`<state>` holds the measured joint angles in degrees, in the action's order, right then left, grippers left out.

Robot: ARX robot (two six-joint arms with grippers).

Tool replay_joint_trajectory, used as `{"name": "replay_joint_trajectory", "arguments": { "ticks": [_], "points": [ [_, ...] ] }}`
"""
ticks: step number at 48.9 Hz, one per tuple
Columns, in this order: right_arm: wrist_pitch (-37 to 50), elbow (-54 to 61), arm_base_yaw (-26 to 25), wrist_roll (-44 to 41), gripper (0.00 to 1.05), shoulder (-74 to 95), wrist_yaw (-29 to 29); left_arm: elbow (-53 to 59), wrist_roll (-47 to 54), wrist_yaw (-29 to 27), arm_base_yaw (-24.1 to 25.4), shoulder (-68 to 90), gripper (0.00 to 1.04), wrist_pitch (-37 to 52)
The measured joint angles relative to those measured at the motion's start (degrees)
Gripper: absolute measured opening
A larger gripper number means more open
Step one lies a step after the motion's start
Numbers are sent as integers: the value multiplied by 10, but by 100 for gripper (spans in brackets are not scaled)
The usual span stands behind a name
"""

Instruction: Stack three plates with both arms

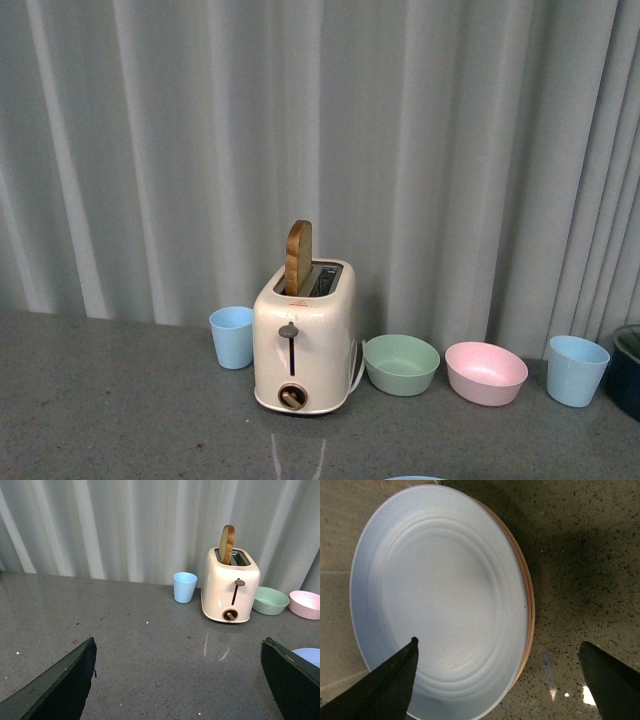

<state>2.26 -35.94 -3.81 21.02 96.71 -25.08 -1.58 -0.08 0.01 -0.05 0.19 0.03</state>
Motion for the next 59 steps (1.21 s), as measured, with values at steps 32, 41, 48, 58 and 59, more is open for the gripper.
{"name": "replay_joint_trajectory", "arguments": {
  "ticks": [32, 41, 48, 58, 59],
  "points": [
    [-43, 48, -79, -124, 97, -473, 170, 0, 0, 0, 0, 0, 98, 0],
    [27, 80, -46, -191, 82, -616, 181, 0, 0, 0, 0, 0, 98, 0],
    [42, 154, 32, -205, 52, -705, 244, 0, 0, 0, 0, 0, 98, 0],
    [61, 230, 36, -208, 11, -747, 250, 0, 0, 0, 0, 0, 98, 0],
    [63, 236, 36, -208, 6, -753, 250, 0, 0, 0, 0, 0, 98, 0]
  ]
}}
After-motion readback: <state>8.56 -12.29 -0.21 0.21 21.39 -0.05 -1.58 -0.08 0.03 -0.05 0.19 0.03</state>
